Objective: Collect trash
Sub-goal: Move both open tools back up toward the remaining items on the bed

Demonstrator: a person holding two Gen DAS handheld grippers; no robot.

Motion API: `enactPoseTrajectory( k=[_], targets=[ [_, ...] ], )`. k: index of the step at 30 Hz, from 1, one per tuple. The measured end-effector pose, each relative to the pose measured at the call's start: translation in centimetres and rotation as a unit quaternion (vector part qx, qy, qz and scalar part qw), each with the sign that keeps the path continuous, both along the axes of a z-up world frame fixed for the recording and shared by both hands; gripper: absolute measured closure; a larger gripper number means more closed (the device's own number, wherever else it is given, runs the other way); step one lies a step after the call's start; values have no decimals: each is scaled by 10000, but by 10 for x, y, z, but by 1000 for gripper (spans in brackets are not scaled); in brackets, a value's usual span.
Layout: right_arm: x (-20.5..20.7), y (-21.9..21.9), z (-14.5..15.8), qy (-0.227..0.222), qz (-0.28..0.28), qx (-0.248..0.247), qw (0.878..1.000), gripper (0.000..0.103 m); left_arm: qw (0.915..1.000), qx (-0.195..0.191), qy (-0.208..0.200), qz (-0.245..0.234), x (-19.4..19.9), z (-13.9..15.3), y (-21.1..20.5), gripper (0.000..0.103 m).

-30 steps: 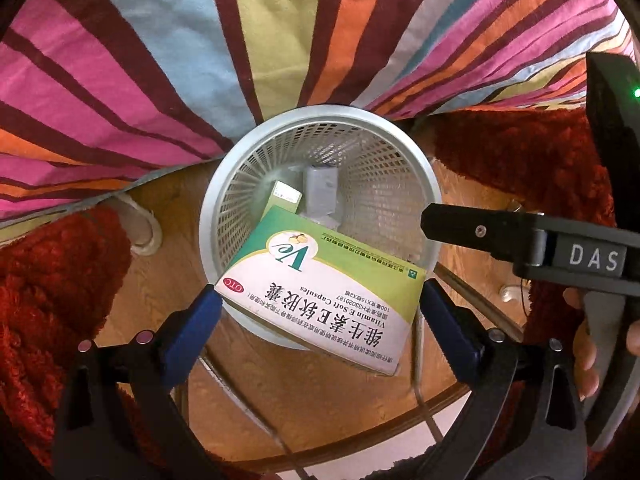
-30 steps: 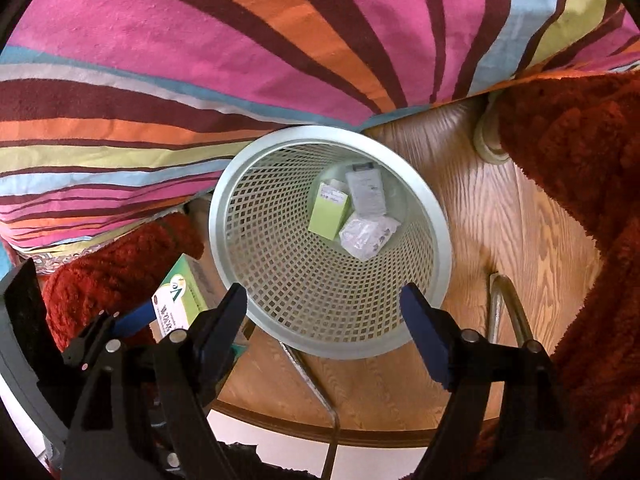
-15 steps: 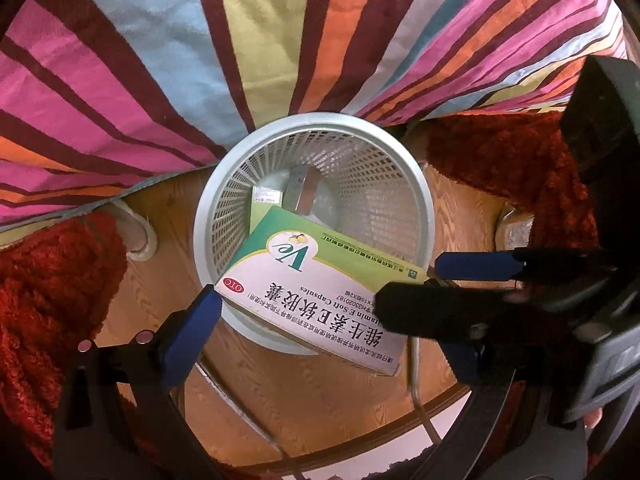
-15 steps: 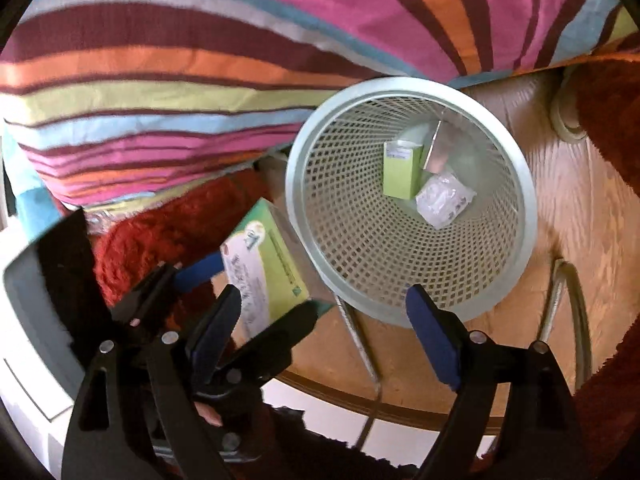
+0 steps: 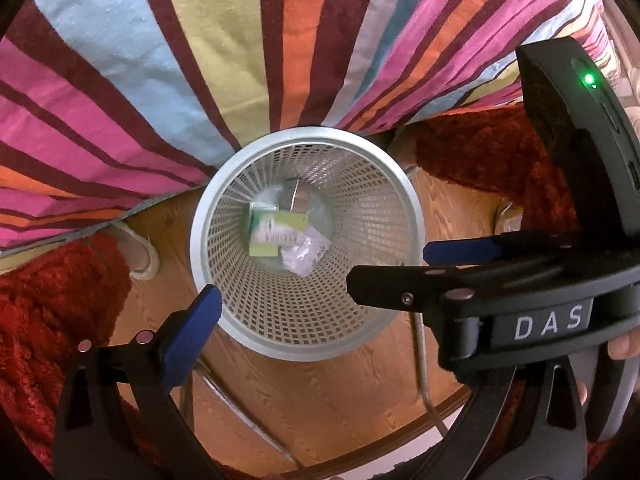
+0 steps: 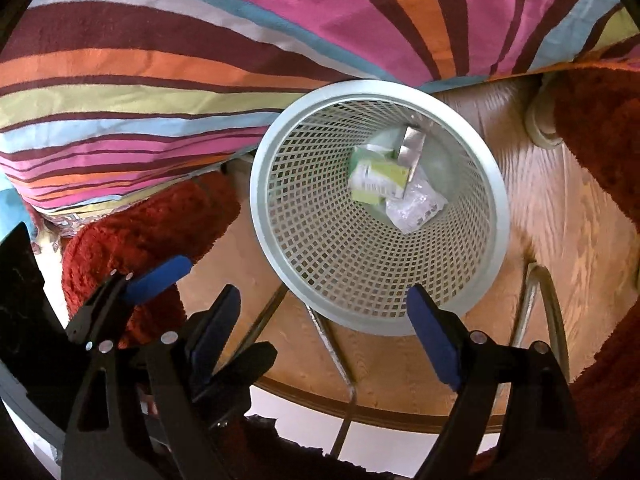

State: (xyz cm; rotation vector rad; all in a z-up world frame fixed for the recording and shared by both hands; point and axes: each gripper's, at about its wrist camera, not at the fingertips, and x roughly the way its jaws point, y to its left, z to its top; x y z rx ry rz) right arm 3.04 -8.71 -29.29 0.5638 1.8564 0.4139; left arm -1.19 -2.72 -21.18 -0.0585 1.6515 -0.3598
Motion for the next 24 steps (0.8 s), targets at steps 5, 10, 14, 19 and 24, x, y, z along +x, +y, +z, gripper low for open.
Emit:
enactPoseTrajectory(
  k=[5,10,14,19,24],
  targets=[
    [2,-6,2,-19,-226,94,9997,22,9998,17,85,188,2,-4,9,7],
    [6,-15,6,-113,-524,143,9985,22,9995,105,112,271,1,-5,12,7],
    [6,-26,10,-151,-850,161,9961,22,9989,292,19,353,0,3,18,7],
    [9,-41,29,-524,-1065,84,9929,22,9977,451,-294,412,-2,26,31,7],
    [11,-49,67,-1279,-995,-157,9867,22,9940,517,-797,545,-3,54,45,7]
  ],
)
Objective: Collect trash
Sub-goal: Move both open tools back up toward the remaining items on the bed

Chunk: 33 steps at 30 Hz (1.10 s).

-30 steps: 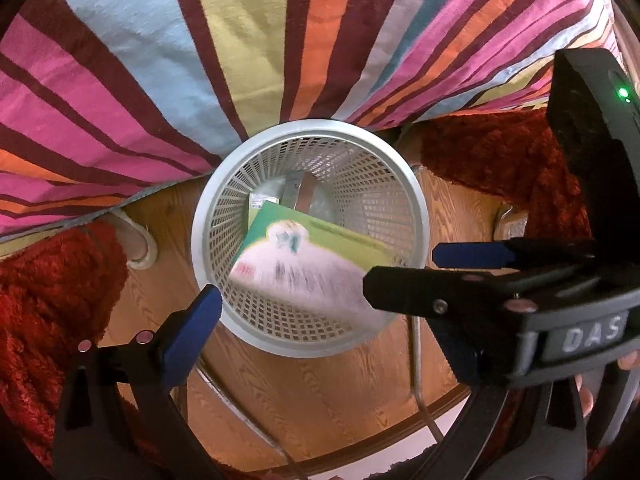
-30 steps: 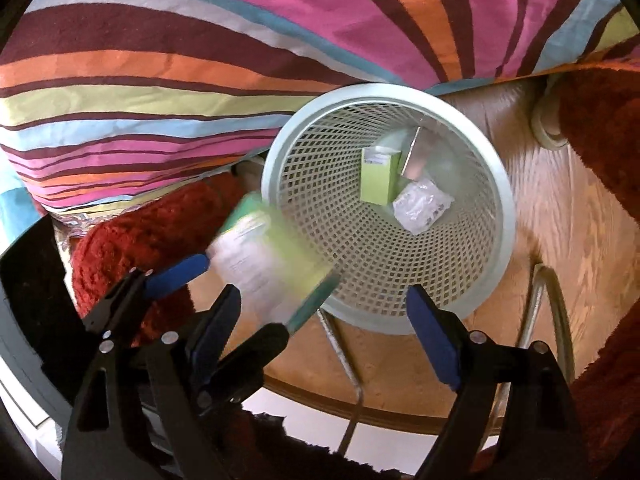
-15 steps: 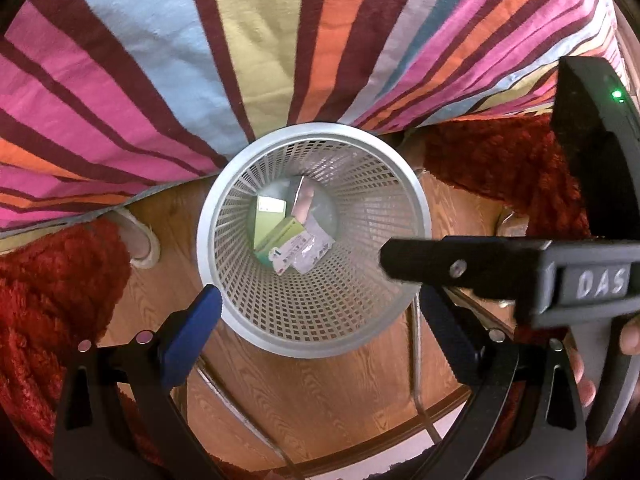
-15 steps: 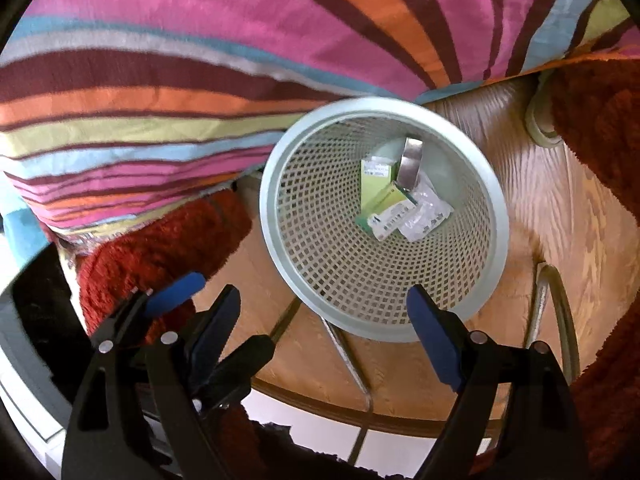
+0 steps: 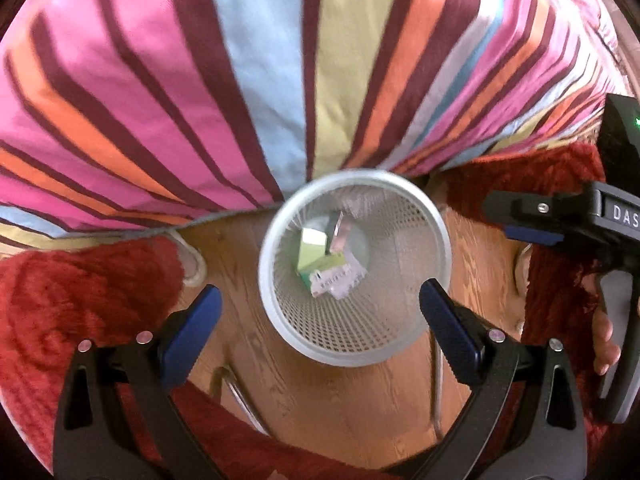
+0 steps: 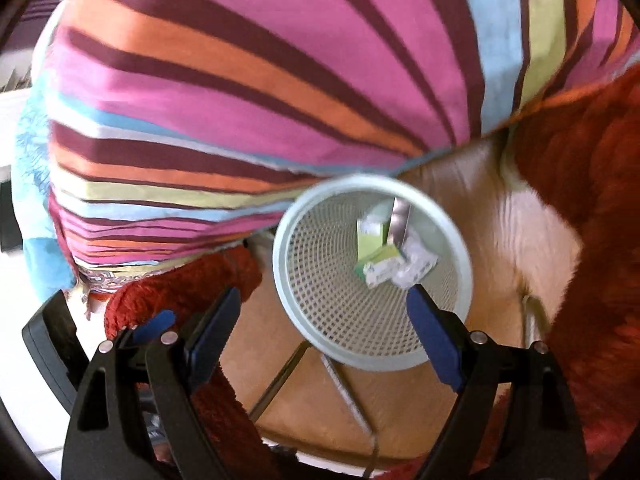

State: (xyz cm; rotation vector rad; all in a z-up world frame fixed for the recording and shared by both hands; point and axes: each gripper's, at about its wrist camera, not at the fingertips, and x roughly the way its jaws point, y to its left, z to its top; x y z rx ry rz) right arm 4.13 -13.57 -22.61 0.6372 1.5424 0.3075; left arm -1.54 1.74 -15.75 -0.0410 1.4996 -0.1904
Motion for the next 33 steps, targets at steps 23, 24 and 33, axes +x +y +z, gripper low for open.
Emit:
enactPoseTrajectory(
  k=[23,24,33],
  targets=[
    [82,2,160,-3621,-113,-1415,9213,22,9596,352,-2747,498,90,136,47,7],
    [89,4,161,-3665,-103,-1434,9192,22,9584,317,-2793,494,96,139,48,7],
    [133,28,169,-3918,-10,-1590,9062,22,9459,215,-3219,352,170,156,46,7]
  ],
)
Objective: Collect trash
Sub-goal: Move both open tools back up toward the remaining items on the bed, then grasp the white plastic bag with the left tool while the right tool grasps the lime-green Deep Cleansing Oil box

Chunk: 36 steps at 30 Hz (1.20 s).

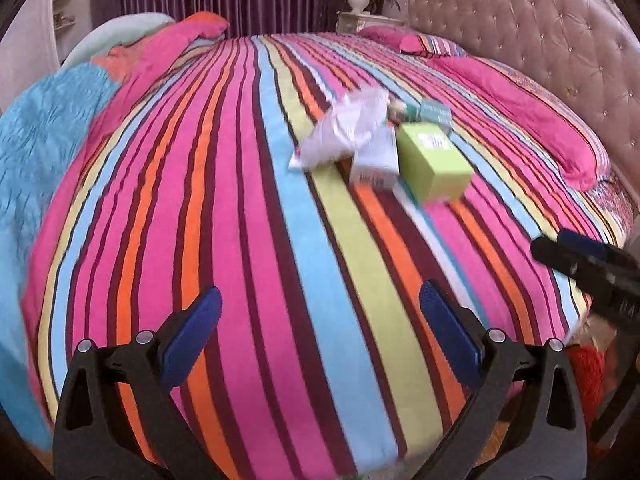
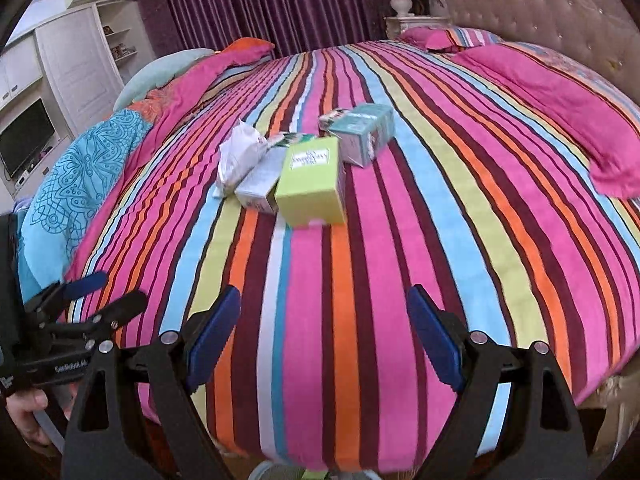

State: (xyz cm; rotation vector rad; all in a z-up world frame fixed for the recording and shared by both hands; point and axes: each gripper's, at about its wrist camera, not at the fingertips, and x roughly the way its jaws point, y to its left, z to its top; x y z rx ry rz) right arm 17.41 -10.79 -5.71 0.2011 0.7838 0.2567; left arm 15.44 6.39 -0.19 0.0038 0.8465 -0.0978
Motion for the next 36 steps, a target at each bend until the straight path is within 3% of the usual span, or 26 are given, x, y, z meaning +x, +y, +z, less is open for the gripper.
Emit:
enactPoseTrajectory(
  k=[10,36],
  targets=[
    [43,16,0,22,156,-170,9997,22,9995,-30,-187,-268,77,9,-12,7],
    [92,33,-21,247,-36,-516,9984,23,9990,204,94,-398,171,-11,-30,7]
  ],
)
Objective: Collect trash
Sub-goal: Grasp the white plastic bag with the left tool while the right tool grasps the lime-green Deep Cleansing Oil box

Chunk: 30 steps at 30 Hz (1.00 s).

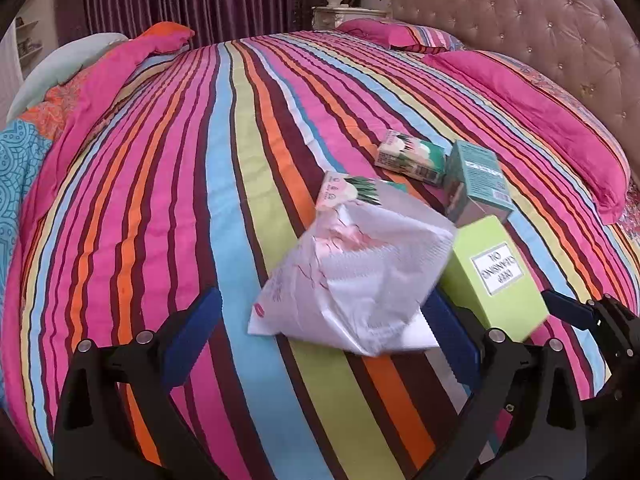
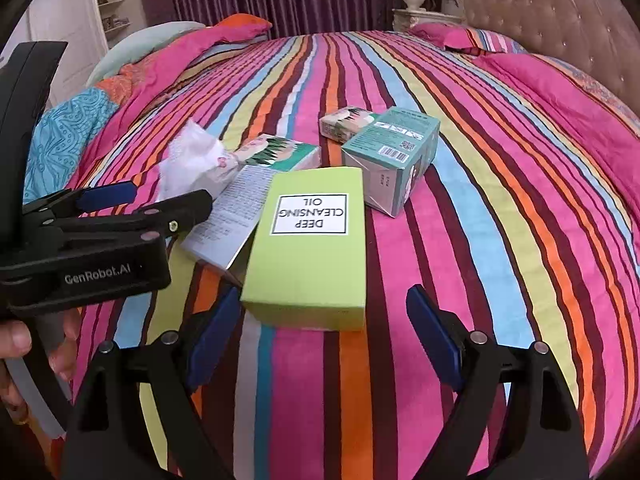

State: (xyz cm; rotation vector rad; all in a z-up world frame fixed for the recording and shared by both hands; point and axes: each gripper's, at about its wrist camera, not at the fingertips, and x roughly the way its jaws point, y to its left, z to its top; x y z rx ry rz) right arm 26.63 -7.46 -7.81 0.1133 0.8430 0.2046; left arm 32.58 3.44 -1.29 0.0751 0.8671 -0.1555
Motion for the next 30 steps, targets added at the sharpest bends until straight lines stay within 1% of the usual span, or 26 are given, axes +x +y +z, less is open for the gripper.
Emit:
enactPoseTrajectory(
  k=[7,10,11,12,13,14,15,16,17,19,23,27,30],
  targets=[
    [11,2,-2,27,-48,-39,10000,23,10000,-21,52,39,15,-4,4,7],
    [17,4,-4,66,-31,-59,10000,24,9999,-99,106,45,21,-7,6,7],
    [18,5,-5,84,-20,-52,9999,24,9998,-143,120,31,23,-8,6,7],
    [19,5,-6,109,0,-29,9999,27,9997,-189,132,24,24,-9,7,7],
    [20,6,-8,146,40,22,9999,34,9996,-243,168,8,26,-11,7,11],
    [22,7,-9,205,86,78,9997,38,9994,-275,198,-13,27,-12,7,15],
    [23,8,-10,257,123,117,9995,45,9991,-343,262,-56,29,-14,7,31],
    [23,8,-11,270,115,96,9995,45,9986,-451,282,-73,30,-15,8,45],
    [24,8,-10,270,122,91,9995,45,9979,-581,301,-10,31,-15,11,46],
    [23,6,-9,289,132,183,9993,46,9967,-725,346,127,31,-15,16,52],
    [18,-8,-6,348,23,493,9982,46,9967,-715,297,226,24,-13,22,53],
    [10,-20,1,359,-77,651,9972,46,9963,-781,204,303,12,-3,29,53],
    [-1,-27,7,299,-145,667,9972,46,9965,-768,94,316,-6,8,30,53]
  ],
)
